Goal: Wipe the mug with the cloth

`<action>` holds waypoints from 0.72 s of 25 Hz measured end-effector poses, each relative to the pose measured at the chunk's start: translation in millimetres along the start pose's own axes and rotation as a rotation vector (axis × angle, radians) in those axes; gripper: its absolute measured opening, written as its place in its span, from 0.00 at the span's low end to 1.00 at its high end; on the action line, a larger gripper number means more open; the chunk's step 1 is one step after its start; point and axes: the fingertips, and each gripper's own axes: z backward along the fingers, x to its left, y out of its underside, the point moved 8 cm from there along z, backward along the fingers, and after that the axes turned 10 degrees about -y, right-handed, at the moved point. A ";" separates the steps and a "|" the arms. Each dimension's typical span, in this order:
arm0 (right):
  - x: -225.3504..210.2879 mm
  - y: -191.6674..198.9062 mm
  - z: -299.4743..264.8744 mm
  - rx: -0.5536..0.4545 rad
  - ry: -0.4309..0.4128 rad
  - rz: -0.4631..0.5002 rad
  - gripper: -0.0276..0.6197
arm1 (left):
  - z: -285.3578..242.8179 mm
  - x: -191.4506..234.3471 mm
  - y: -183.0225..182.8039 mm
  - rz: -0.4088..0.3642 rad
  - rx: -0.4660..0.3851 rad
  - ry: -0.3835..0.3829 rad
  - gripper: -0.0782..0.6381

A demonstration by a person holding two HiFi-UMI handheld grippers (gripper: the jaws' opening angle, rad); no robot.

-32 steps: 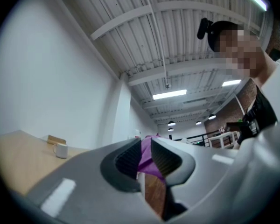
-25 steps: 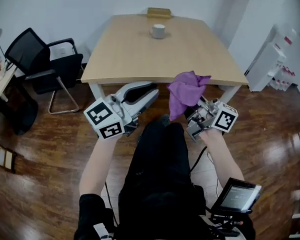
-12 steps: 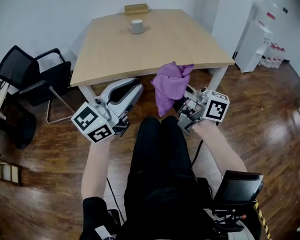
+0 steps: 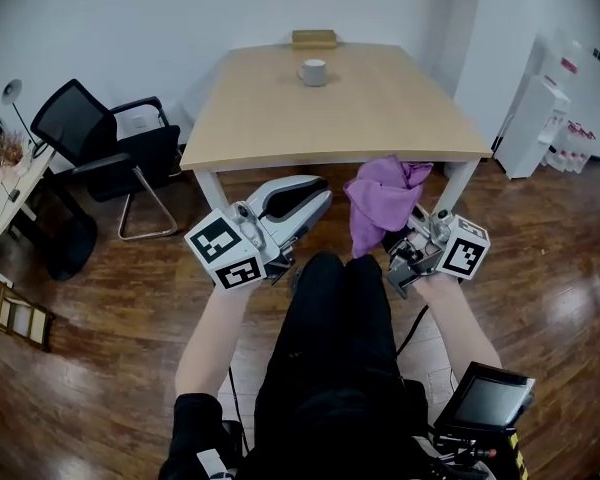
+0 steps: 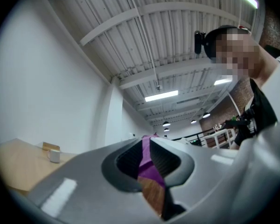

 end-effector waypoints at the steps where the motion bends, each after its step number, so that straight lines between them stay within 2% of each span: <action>1: 1.6 -0.6 0.4 0.004 0.002 0.008 0.14 | 0.6 -1.5 -0.6 -0.001 0.001 0.000 0.18; 18: 9.8 -4.8 0.1 0.010 -0.002 0.059 0.14 | 1.8 -2.0 -3.0 -0.009 0.022 -0.001 0.18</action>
